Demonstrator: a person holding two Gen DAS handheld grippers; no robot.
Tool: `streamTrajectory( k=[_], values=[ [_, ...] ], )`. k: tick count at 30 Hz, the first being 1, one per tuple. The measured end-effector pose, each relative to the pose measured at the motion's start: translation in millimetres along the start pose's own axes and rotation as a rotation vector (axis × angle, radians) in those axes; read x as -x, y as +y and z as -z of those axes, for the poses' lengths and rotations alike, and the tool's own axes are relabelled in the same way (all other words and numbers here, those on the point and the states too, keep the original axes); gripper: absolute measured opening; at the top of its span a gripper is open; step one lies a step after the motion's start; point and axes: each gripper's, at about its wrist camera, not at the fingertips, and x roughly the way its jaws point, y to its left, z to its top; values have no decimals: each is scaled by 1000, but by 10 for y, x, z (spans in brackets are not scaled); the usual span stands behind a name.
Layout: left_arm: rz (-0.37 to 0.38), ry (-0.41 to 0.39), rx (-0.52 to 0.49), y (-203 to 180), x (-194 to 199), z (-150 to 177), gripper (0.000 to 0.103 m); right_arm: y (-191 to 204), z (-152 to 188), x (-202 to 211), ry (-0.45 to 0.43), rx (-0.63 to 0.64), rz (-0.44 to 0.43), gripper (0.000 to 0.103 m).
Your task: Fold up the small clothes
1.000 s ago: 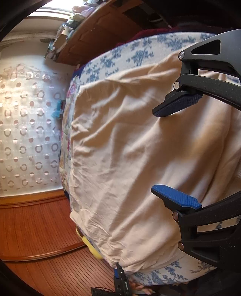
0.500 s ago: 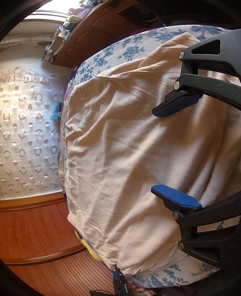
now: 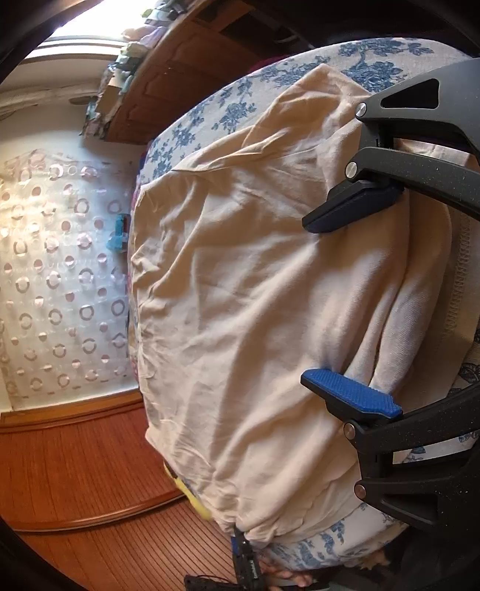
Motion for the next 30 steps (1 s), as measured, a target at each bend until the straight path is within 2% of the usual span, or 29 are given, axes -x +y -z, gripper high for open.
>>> streamTrajectory(
  k=[7, 8, 10, 11, 13, 16, 22, 27, 30],
  values=[
    [97, 5, 58, 27, -5, -24, 40, 56, 7, -48, 16, 55, 63, 78],
    [104, 5, 56, 7, -7, -25, 37, 57, 11, -51, 15, 56, 66, 78],
    [122, 6, 38, -37, -16, -27, 13, 56, 14, -61, 15, 53, 67, 78],
    [132, 0, 25, -71, -18, -21, 5, 51, 13, -62, 16, 51, 67, 78],
    [126, -17, 4, -130, 4, -27, 3, 51, 14, -62, 15, 53, 65, 78],
    [156, -68, -19, -268, 136, -107, 3, 40, 12, -66, 14, 50, 55, 78],
    [248, -158, -101, -788, 405, -564, 2, -73, -39, 76, -12, 4, 34, 78],
    [364, -205, -242, -1550, 484, -1019, 2, -216, -96, 265, -51, -24, 49, 78],
    [403, -225, -323, -1990, 515, -1181, 2, -312, -86, 357, -60, -42, 59, 78]
  ],
)
